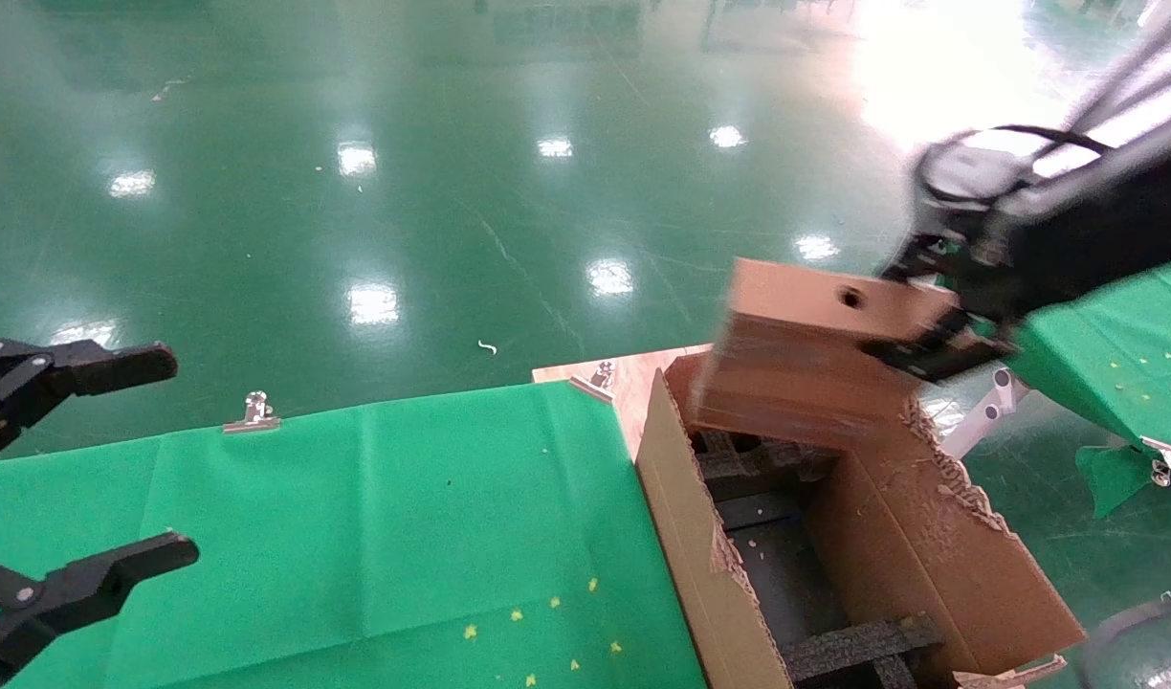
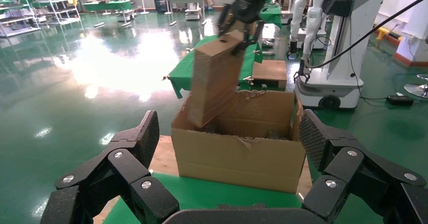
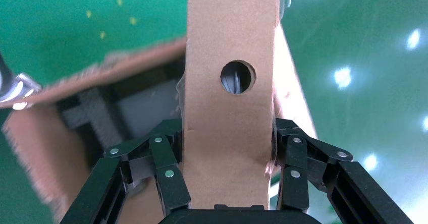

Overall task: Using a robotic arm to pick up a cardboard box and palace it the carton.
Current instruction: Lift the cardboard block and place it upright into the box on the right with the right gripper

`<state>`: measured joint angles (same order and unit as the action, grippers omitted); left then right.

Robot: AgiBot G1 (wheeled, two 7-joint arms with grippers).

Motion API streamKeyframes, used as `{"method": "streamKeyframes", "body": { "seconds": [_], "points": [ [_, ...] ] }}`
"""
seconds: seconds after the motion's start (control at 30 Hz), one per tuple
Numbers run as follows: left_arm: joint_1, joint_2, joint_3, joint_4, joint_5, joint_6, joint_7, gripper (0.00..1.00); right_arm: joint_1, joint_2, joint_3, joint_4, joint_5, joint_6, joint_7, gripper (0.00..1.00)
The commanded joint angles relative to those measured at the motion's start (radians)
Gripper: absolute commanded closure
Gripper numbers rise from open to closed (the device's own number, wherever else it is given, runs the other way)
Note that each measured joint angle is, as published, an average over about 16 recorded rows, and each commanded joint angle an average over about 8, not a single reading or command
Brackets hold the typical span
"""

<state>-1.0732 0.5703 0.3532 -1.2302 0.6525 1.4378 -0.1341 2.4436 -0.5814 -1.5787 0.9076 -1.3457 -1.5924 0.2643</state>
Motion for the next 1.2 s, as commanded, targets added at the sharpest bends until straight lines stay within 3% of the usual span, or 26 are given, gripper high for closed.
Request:
{"method": "streamKeyframes", "body": {
  "seconds": [0.03, 0.37, 0.8, 0.93, 1.2],
  "points": [
    [0.0, 0.0, 0.0, 0.0, 0.0, 0.0, 0.0, 0.0, 0.024, 0.058, -0.036, 0.038, -0.006, 0.001, 0.028, 1.0],
    [0.0, 0.0, 0.0, 0.0, 0.0, 0.0, 0.0, 0.0, 0.092, 0.221, -0.154, 0.217, -0.044, 0.007, 0.155, 1.0],
    [0.0, 0.0, 0.0, 0.0, 0.0, 0.0, 0.0, 0.0, 0.081, 0.236, -0.175, 0.233, -0.04, 0.035, 0.208, 1.0],
    [0.0, 0.0, 0.0, 0.0, 0.0, 0.0, 0.0, 0.0, 0.052, 0.262, -0.19, 0.255, -0.025, 0.093, 0.34, 1.0],
    [0.0, 0.0, 0.0, 0.0, 0.0, 0.0, 0.0, 0.0, 0.002, 0.346, -0.228, 0.399, -0.107, 0.229, 0.759, 1.0]
  ]
}}
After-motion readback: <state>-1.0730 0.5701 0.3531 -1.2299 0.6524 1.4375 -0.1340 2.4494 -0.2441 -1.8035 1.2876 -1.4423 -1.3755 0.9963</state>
